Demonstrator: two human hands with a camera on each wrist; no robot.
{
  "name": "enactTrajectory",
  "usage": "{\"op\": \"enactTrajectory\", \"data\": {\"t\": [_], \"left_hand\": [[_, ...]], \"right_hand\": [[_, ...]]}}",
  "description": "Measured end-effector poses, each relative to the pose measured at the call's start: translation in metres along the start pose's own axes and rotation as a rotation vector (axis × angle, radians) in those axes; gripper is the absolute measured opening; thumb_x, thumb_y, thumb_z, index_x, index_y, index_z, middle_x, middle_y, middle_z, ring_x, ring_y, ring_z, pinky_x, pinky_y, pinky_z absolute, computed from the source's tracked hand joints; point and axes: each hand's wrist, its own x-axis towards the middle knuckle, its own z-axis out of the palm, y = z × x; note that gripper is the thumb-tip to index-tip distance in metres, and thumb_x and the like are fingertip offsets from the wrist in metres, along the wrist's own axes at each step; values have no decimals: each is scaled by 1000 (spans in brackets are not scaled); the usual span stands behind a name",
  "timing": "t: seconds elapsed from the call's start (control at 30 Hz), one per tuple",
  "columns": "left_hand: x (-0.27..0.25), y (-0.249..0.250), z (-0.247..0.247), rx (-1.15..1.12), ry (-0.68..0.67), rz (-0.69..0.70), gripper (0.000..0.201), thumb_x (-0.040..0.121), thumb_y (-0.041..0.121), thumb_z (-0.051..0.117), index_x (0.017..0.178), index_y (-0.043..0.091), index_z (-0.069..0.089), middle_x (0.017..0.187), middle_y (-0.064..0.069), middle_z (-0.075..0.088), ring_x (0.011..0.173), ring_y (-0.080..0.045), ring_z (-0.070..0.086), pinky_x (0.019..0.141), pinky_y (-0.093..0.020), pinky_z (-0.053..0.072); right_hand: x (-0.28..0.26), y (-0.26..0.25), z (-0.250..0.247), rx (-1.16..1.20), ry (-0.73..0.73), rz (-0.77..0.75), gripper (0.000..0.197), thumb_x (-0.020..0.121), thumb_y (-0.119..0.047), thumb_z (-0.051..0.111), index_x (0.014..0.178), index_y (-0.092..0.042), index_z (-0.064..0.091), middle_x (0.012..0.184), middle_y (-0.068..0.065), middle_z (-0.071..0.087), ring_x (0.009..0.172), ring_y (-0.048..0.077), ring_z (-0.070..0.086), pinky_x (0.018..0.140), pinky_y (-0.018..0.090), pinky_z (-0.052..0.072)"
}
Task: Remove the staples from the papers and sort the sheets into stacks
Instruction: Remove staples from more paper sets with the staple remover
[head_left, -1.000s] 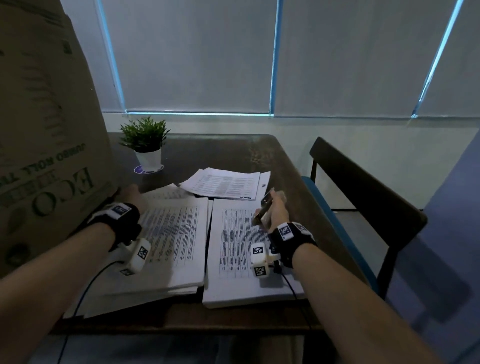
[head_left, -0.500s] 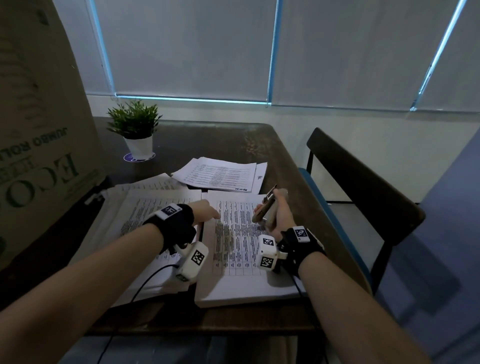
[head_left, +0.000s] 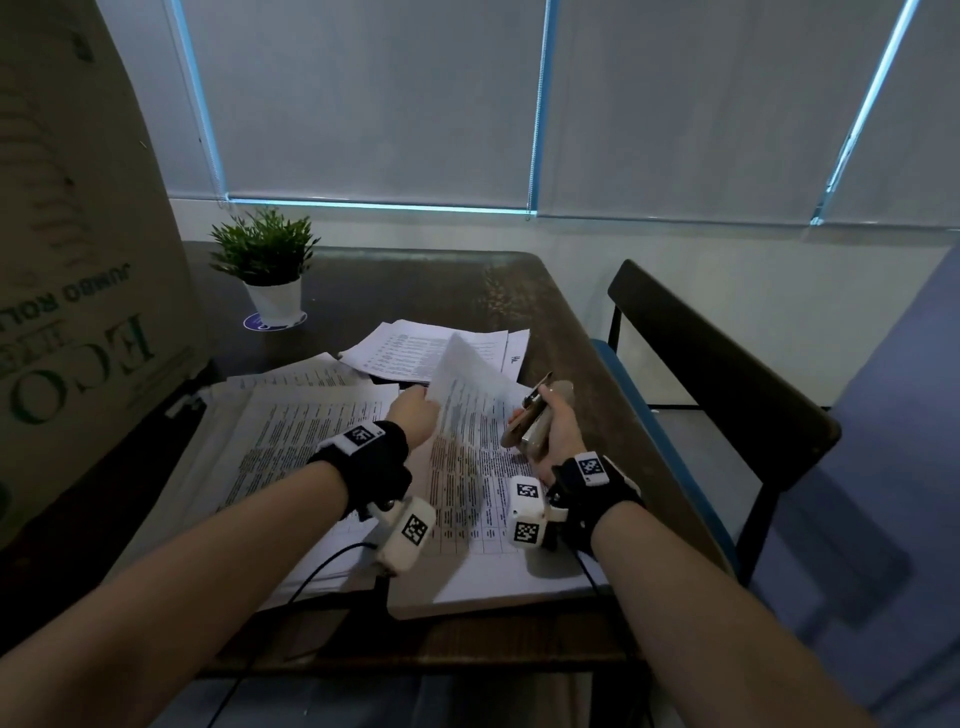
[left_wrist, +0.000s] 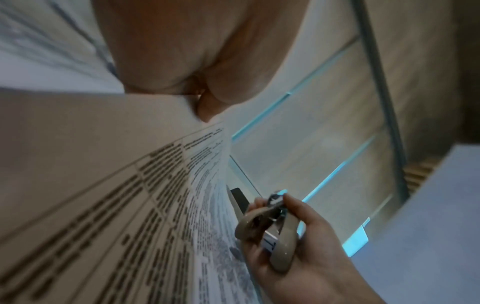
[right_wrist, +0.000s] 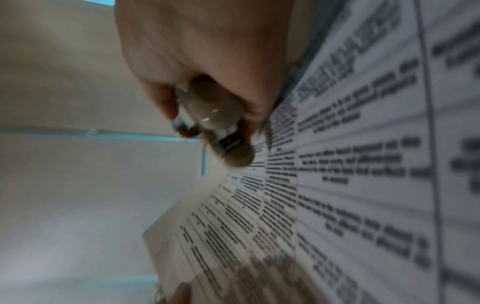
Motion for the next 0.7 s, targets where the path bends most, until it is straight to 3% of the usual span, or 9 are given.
{"op": "enactTrajectory", "data": {"t": [0.07,0.17,0.23,0.3,0.37,0.47,0.53,0.6,0.7], "left_hand": [[5,-3,-1,-39,26,-6,18,91,-1,40,90,-3,58,92,-19,60,97,-36,58,78,-38,46],[3,6,-8,-237,167,62,18,93,5,40,98,4,56,104,-19,63,98,-33,60,86,-44,49],[-4,25,-18,-309,271,189,14,94,8,39,98,7,52,101,-18,61,93,-30,60,86,-47,49],[-13,53,-30,-346,388,331,14,95,8,40,105,9,49,98,-12,59,88,-26,58,81,-42,50],[-22,81,-43,-419,460,475,13,95,11,39,106,11,45,96,-4,58,84,-19,59,74,-35,52],[-32,107,-53,-458,527,638,11,96,9,35,104,15,39,95,-1,57,77,-10,58,61,-19,52],[-34,106,-50,-479,532,647,14,96,5,33,105,13,40,90,3,56,72,-6,56,58,-15,51],[-30,94,-39,-468,497,575,15,97,5,34,105,10,45,85,5,56,71,-7,55,58,-16,48],[-28,81,-26,-399,456,492,13,99,13,37,103,12,49,90,1,58,81,-16,57,70,-27,51]], "right_hand": [[-1,-7,0,-152,112,-84,32,86,-37,69,99,-8,62,82,9,65,71,20,61,73,37,50],[-6,-36,-3,-384,231,-286,48,80,-43,71,112,-10,57,100,10,67,86,24,65,80,40,53],[-16,-62,-1,-409,85,-320,40,82,-41,69,103,-8,62,91,11,68,73,24,68,68,36,57],[-33,-88,11,-345,-157,-328,22,93,-27,59,92,-6,66,78,9,68,61,20,67,58,31,57],[-50,-109,31,-330,-290,-399,20,97,-20,53,91,-5,66,75,7,69,63,20,68,58,32,58],[-69,-121,50,-311,-345,-578,26,88,-26,60,97,-3,67,85,12,71,72,27,66,67,40,57],[-71,-115,51,-312,-309,-627,42,81,-32,64,108,1,63,95,17,69,77,30,65,71,43,57],[-65,-100,43,-361,-209,-611,51,85,-30,66,119,7,57,94,16,69,73,25,69,66,39,61],[-56,-79,27,-507,-81,-539,39,92,-25,65,114,6,59,82,10,67,59,21,67,52,27,55]]}}
